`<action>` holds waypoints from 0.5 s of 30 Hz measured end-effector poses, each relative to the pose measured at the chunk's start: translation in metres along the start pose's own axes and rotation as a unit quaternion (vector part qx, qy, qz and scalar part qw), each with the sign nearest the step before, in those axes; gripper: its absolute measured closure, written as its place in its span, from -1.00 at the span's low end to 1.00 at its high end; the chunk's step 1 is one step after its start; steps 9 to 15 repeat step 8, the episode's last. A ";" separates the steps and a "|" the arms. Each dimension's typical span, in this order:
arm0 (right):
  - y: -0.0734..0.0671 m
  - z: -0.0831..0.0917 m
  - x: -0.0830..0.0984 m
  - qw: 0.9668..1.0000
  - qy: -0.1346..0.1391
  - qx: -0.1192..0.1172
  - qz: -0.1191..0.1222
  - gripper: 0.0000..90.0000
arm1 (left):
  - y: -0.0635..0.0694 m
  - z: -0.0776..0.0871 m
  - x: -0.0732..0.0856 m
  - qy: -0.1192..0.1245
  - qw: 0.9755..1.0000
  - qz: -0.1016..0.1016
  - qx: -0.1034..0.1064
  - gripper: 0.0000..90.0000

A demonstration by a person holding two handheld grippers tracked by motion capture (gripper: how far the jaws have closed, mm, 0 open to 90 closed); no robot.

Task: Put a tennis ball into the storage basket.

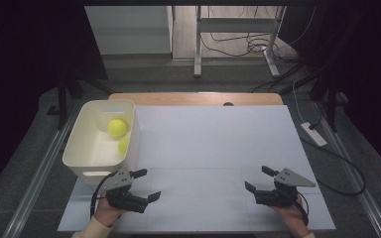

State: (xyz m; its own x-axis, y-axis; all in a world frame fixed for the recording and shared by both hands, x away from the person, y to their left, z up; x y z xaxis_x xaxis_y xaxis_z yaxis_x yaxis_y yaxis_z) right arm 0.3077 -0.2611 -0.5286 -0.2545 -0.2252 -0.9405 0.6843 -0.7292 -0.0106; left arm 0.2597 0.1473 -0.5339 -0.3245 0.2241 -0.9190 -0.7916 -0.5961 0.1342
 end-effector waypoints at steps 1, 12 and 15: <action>0.000 0.000 0.000 1.000 0.001 0.000 0.001 -0.70 | 0.000 0.000 0.000 0.000 1.000 0.000 -0.001 -0.83; 0.000 0.001 -0.001 1.000 0.005 -0.004 0.003 -0.70 | 0.000 0.000 0.000 0.000 1.000 0.000 -0.002 -0.83; 0.000 0.001 -0.001 1.000 0.005 -0.004 0.003 -0.70 | 0.000 0.000 0.000 0.000 1.000 0.000 -0.002 -0.83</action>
Point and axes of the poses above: each handheld gripper's, and its own axes: z roughly backward along the jaws, x roughly out of its underside, y roughly to its right, the point moved 5 cm from there along -z, roughly forward along the jaws, and after that the axes turned 4 degrees about y, right-handed, at the moved point
